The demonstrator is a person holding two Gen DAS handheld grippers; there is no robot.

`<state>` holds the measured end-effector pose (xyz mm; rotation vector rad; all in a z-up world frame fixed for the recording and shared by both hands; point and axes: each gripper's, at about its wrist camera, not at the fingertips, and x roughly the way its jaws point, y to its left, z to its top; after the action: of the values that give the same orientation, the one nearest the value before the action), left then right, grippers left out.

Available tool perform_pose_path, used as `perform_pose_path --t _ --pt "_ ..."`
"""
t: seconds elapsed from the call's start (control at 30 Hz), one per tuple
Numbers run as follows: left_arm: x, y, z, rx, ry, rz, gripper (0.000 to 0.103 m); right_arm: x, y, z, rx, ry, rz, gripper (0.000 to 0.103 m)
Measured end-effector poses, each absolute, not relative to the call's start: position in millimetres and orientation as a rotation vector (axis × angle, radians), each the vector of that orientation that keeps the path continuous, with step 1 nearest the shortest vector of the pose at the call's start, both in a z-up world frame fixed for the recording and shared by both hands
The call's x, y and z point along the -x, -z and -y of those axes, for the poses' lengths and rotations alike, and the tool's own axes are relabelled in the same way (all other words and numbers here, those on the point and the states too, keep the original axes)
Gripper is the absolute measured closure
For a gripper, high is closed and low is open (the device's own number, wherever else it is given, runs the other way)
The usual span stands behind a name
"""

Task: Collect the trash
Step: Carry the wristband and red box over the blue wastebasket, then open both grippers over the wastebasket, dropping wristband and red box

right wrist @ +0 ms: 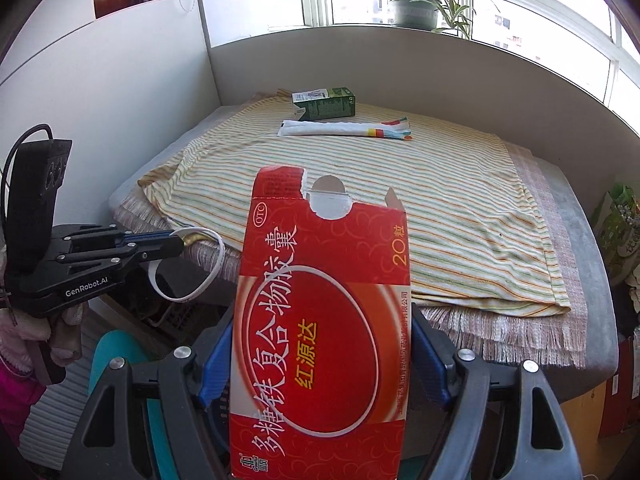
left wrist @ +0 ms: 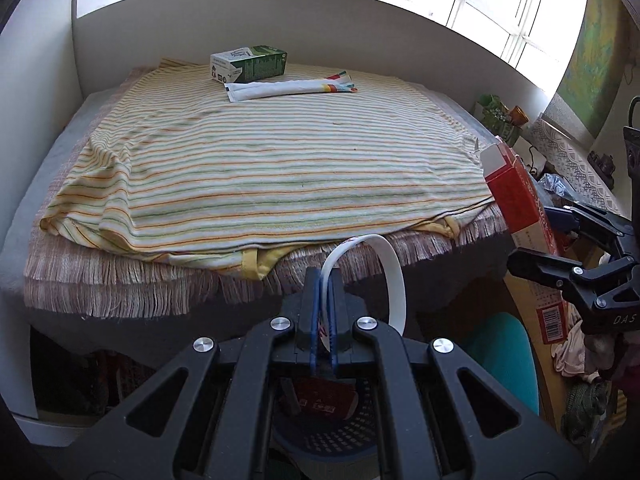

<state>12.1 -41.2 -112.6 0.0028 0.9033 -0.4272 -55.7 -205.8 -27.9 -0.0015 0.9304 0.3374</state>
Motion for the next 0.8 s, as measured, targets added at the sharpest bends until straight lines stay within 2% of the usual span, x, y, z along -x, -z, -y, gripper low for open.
perform_pose_path --t 0.37,0.8 --pt "20 165 53 -0.033 0.447 -1.014 0.101 92 63 193 0.003 -0.382 -0.993 0.024" --pt "34 236 63 -0.084 0.426 -1.157 0.101 120 134 179 0.002 -0.402 -1.138 0.024"
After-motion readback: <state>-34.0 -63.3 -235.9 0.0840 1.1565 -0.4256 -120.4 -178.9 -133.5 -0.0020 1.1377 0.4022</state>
